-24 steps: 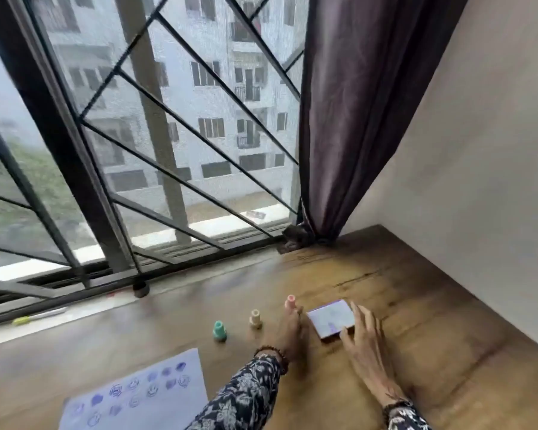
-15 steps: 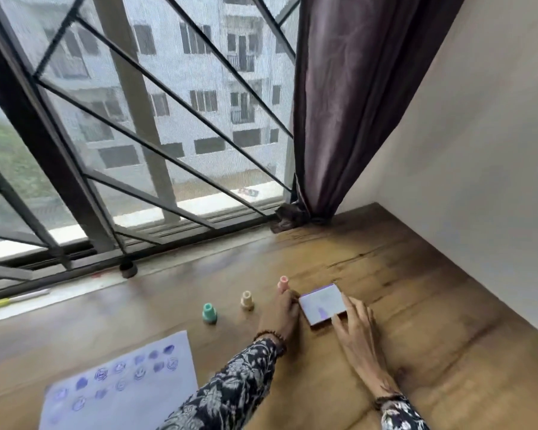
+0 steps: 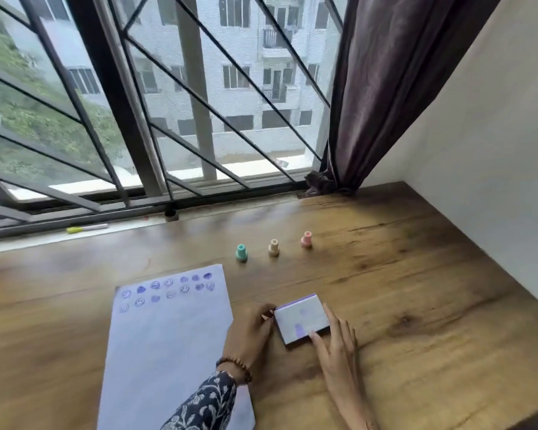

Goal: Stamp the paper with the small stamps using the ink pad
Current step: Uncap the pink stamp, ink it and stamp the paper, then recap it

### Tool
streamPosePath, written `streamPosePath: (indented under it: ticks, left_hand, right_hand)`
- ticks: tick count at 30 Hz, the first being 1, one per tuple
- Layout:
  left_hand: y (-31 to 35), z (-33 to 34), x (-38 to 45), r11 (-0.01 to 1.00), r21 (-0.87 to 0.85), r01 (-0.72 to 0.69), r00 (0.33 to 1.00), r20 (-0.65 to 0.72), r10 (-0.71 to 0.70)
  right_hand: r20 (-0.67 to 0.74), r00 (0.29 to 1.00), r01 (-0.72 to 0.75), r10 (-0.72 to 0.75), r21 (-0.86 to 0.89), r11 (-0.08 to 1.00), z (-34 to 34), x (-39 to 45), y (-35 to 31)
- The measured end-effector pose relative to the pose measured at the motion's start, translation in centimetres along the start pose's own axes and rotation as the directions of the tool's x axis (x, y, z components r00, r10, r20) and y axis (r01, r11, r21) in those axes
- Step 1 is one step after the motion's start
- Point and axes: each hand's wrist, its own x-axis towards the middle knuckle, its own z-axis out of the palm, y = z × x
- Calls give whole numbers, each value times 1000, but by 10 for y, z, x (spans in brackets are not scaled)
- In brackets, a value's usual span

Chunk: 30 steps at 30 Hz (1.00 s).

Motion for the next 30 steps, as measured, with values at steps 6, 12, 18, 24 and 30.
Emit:
streamPosePath:
  ticks: [6,12,18,24,30]
  left_hand:
    - [-11,-18,-22,999,7,47,999,-6,-47]
    - [-12,-21,-21,983,-85,163,986,-13,-164]
    - [-15,-26,-17,957,-193,214,977,36,-211]
    - [-19,-31,-11,946,-237,221,973,116,-199]
    - [-25,-27,-13,926,-300,230,973,101,-209]
  right_hand:
    - [3,997,-83,83,39,996,3,-32,-29]
    - [52,984,-170,170,5,985,18,-47,-48]
    - [14,993,-116,118,-122,986,24,-47,-48]
    - [0,989,-147,147,-46,988,22,-43,-48]
    - [235,914,-387,330,263,884,-23,-26,-54]
